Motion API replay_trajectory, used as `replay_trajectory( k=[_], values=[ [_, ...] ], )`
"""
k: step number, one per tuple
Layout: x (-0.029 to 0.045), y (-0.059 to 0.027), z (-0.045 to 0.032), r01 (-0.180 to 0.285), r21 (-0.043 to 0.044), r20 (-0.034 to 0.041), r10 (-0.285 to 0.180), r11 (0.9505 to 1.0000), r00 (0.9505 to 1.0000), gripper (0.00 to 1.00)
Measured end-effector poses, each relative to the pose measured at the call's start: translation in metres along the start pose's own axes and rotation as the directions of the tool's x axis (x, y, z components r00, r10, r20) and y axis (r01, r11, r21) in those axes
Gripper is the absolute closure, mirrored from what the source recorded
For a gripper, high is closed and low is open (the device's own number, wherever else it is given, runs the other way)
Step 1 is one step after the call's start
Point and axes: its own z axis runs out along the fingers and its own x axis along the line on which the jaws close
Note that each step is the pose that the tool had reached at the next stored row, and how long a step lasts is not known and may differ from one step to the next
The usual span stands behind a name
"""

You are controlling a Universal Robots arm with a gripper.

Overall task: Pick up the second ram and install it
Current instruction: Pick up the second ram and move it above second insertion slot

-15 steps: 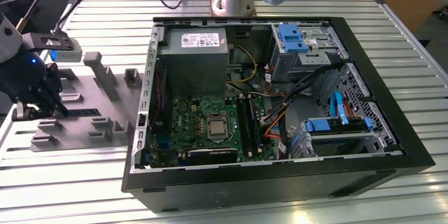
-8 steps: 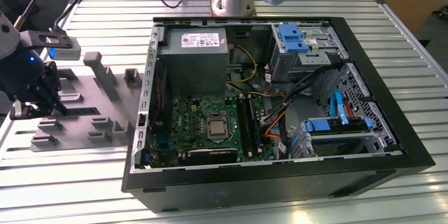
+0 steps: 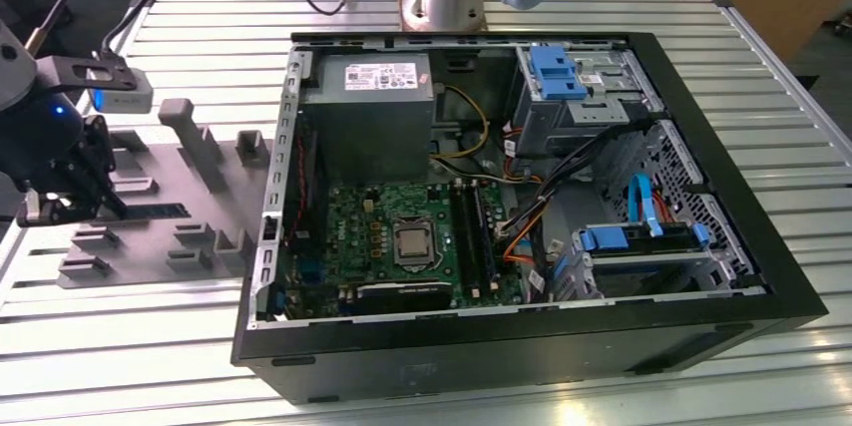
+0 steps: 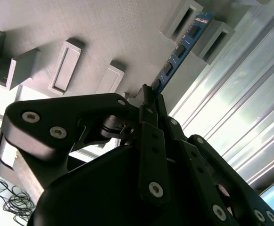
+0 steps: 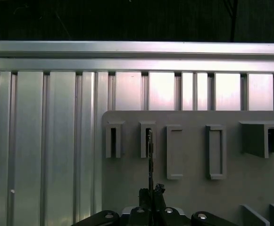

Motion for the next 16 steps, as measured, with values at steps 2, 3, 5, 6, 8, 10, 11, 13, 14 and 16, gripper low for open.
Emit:
replay_trajectory(
  k=[2, 3, 5, 6, 8, 10, 11, 13, 14, 16],
  values=[
    [0.0, 0.0, -0.0005, 0.0, 0.0, 0.0, 0.0, 1.0, 1.0, 0.86],
    [0.0, 0.0, -0.0007, 0.0, 0.0, 0.0, 0.0, 1.0, 1.0, 0.86],
    [0.0, 0.0, -0.0012, 0.0, 0.0, 0.0, 0.0, 1.0, 1.0, 0.86],
    [0.0, 0.0, -0.0015, 0.0, 0.0, 0.0, 0.0, 1.0, 1.0, 0.86],
    [-0.0001, 0.0, -0.002, 0.0, 0.0, 0.0, 0.0, 1.0, 1.0, 0.86],
    [-0.0001, 0.0, -0.0025, 0.0, 0.0, 0.0, 0.0, 1.0, 1.0, 0.86],
    [-0.0001, 0.0, -0.0027, 0.0, 0.0001, 0.0001, 0.0, 1.0, 1.0, 0.86],
    [-0.0002, 0.0, -0.0032, 0.0, 0.0, 0.0, 0.0, 1.0, 1.0, 0.86],
    [-0.0002, 0.0, -0.0034, 0.0, 0.0, 0.0, 0.0, 1.0, 1.0, 0.86],
    [-0.0002, 0.0, -0.0039, 0.0, 0.0, 0.0, 0.0, 1.0, 1.0, 0.86]
  ],
)
